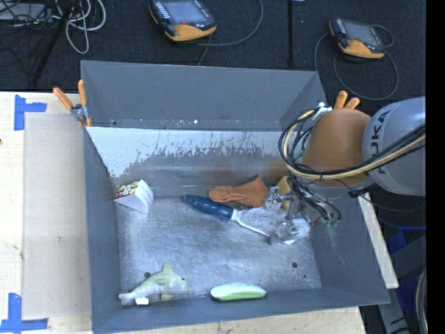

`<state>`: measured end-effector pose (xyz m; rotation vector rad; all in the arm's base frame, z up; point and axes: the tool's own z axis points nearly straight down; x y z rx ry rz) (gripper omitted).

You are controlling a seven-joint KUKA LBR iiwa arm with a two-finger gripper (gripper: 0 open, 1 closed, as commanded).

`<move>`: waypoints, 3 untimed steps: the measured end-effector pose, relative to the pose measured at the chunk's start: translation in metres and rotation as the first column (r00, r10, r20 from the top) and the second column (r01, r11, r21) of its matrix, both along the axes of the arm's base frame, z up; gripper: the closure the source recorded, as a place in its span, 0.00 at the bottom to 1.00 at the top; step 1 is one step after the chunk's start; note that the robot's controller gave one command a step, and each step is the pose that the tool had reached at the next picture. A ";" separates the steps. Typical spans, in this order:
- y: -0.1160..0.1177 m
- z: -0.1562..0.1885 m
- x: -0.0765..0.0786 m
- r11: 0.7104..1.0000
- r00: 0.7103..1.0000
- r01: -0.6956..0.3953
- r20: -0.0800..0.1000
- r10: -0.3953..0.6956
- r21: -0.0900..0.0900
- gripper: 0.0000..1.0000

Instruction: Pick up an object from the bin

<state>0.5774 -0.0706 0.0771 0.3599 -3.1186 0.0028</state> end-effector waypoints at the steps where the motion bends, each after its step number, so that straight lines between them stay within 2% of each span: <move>1: 0.000 0.000 0.000 1.000 1.000 -0.001 0.000 0.001 0.000 1.00; 2: 0.001 0.007 0.000 1.000 1.000 -0.003 -0.001 0.003 0.001 1.00; 3: 0.003 0.066 -0.001 1.000 1.000 0.008 -0.003 -0.008 0.003 1.00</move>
Offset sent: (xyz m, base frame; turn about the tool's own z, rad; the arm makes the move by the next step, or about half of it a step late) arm 0.0213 0.0031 0.1332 -0.0440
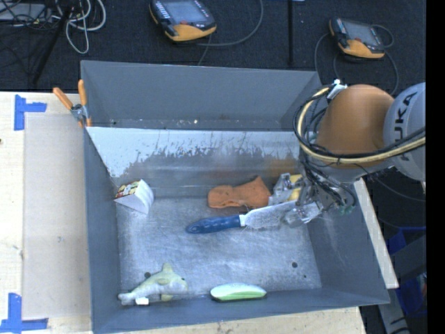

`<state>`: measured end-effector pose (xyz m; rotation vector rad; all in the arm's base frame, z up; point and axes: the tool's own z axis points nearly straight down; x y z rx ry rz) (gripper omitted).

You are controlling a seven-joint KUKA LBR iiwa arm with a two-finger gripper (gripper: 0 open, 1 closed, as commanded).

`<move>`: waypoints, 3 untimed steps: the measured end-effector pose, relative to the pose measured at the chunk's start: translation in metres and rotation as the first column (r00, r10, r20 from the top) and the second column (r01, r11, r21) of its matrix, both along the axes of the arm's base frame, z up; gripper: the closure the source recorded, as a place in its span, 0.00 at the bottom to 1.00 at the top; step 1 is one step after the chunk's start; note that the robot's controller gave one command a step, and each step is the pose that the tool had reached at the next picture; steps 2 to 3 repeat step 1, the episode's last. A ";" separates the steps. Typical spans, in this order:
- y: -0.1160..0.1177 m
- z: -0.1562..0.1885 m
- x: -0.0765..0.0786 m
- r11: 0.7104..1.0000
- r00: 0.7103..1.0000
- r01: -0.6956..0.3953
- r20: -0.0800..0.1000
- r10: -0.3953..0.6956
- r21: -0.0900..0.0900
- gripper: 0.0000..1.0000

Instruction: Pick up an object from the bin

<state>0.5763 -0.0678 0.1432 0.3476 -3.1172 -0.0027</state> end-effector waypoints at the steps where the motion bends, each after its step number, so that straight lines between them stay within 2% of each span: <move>1: -0.007 0.067 -0.004 1.000 1.000 -0.003 0.000 0.003 0.000 1.00; 3: -0.007 0.067 -0.004 1.000 1.000 -0.003 0.000 0.003 0.000 1.00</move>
Offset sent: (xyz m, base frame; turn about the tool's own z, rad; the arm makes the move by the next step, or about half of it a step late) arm -0.0078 0.0145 0.1765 -0.0066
